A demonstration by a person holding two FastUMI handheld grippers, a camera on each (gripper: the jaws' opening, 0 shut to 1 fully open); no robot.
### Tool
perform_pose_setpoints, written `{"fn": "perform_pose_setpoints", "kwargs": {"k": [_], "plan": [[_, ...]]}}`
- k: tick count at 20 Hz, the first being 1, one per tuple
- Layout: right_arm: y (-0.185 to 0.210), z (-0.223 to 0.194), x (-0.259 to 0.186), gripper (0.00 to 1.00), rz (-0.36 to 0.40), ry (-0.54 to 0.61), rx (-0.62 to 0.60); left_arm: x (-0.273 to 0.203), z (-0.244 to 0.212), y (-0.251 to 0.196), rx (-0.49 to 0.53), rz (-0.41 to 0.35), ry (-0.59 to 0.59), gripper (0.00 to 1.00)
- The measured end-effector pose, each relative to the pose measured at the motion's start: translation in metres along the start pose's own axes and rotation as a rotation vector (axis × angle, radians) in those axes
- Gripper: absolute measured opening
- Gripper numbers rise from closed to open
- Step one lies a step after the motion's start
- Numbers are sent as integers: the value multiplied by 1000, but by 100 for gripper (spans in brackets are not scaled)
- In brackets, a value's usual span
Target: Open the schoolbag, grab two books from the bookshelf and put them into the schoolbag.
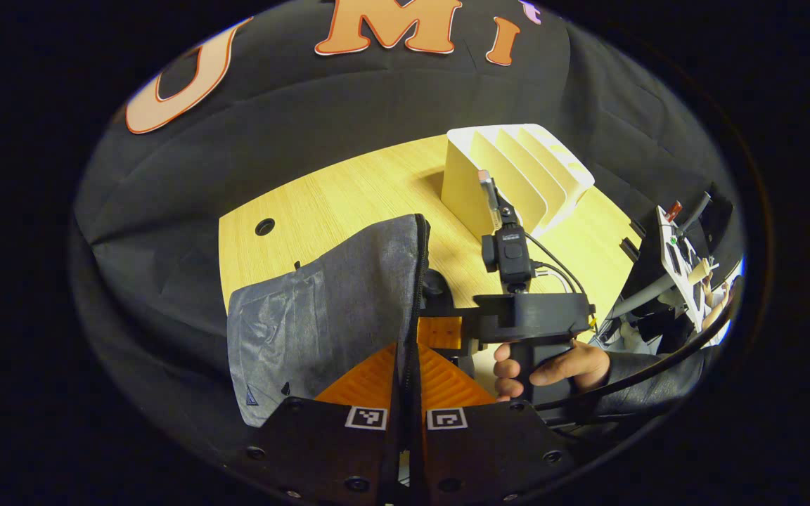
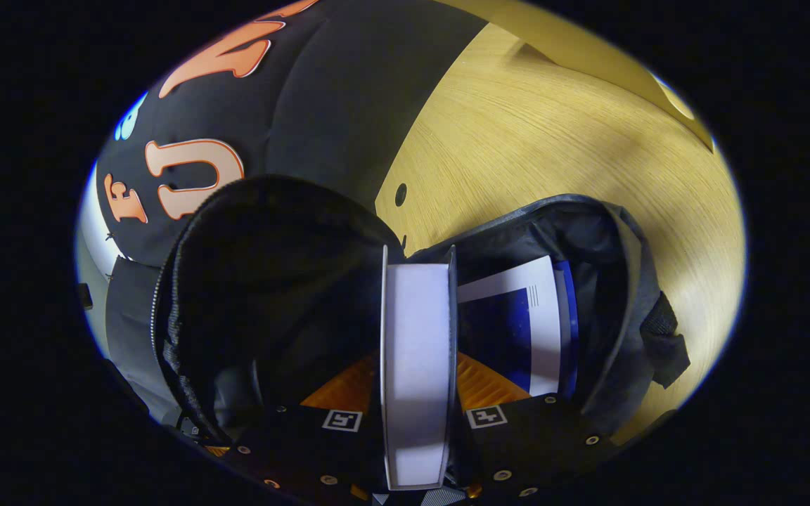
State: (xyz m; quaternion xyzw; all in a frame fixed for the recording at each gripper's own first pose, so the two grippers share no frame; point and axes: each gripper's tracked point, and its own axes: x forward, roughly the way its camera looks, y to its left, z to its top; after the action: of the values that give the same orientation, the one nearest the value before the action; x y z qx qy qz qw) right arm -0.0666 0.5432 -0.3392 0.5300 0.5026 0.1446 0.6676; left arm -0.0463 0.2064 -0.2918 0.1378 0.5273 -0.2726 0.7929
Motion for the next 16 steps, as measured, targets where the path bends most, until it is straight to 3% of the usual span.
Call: {"fn": "perform_pose_setpoints", "kwargs": {"k": [1,3,4,5,7,8,9,10,16], "plan": [[0,1,0,40,-12,5,-2,1,1,0,-11,-4,-8,6],[-16,-6,-4,43,-113,46,-26,2,0,-2,-36,-19,-9,7],[-26,-9,-5,57,-166,58,-46,2,-2,-4,-44,-28,-2,6],[-37,-6,-12,52,-210,56,-75,2,-1,-5,-49,-30,-1,7],[-59,5,-26,71,-290,60,-134,4,-3,-3,-67,-18,-4,6],[-64,9,-36,74,-310,65,-151,6,-4,-6,-85,-8,-8,8],[-67,16,-46,63,-313,62,-159,7,-4,-8,-98,-3,-7,6],[-69,24,-61,81,-313,52,-166,8,-6,-8,-111,10,-1,8],[-93,71,-133,92,-366,27,-317,15,-11,-26,-205,89,18,23]]}}
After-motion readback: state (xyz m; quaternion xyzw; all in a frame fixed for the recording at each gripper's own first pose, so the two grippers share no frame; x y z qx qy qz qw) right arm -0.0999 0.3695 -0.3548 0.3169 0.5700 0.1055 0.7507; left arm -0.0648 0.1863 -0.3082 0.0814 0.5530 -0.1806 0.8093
